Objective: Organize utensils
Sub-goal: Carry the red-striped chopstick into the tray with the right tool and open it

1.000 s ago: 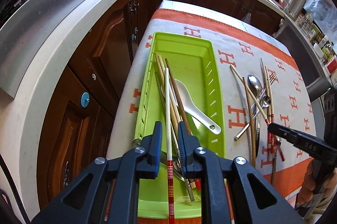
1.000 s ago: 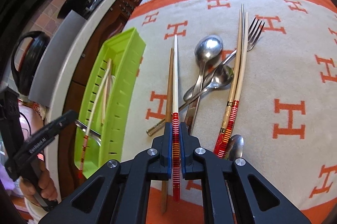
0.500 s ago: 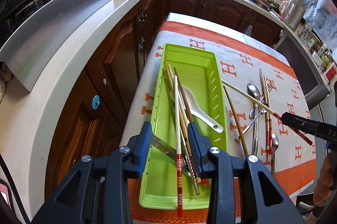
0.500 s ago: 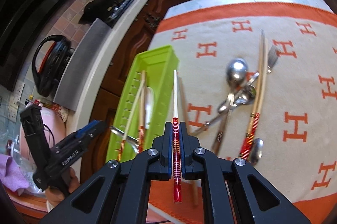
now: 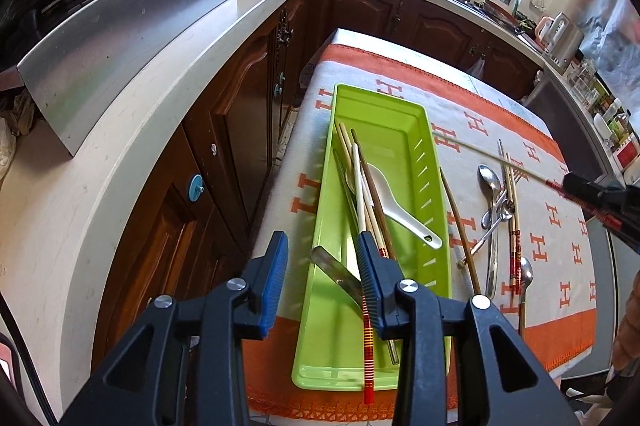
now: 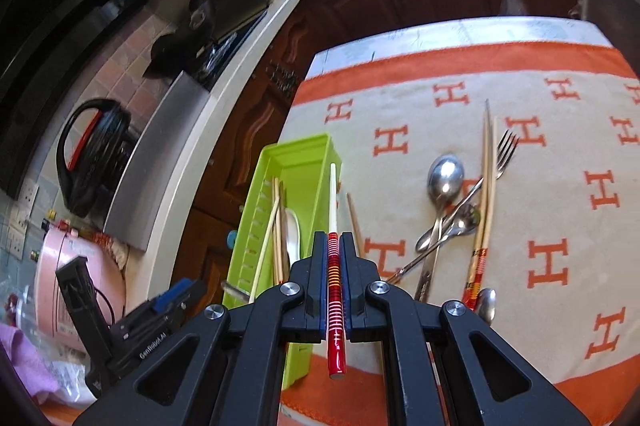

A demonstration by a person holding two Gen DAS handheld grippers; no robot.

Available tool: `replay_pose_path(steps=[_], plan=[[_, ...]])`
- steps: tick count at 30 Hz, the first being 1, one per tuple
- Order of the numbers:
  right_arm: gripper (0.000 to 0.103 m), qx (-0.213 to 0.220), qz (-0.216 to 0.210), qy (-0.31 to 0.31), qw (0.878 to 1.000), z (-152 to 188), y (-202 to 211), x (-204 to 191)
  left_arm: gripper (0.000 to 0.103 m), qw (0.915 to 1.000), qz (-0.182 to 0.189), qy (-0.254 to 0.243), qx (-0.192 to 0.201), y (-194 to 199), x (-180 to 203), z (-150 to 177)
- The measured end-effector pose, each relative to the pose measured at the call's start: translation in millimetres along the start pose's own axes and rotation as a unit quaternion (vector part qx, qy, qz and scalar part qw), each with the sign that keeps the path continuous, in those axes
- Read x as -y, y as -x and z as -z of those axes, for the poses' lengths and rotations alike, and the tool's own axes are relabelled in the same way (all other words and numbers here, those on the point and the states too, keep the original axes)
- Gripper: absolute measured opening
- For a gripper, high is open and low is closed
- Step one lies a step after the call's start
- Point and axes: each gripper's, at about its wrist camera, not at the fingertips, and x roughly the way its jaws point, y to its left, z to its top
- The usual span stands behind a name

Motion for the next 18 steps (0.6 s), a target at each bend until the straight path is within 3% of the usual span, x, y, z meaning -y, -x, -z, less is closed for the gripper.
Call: replay_pose_path(steps=[5,9,15,18], plan=[[0.005,0.034,0.007,0.005,0.999,-3.0,20.5,-8.0,0.034,1.0,0.008,0.0,0.0,0.7,0.6,2.1],[0.005,0.036,0.0,0.014,0.999,-1.7,24.4,-21.6,0.034,0.9999,0.011,-0.006,-0.005,-0.4,3.1,4.7],[0.005,0.003,-0.004,0.017,1.0,-3.0,-6.2,-47.1,0.034,0.9996,0.017,-0.013,-0.017,-2.8,6.5,7.8],[0.006,-0.044,-0.018,0.019,0.999,-3.8,-36.0,-58.6,0.034,0.9996,0.017,-0.012,-0.021,-3.5,6.0,8.7]])
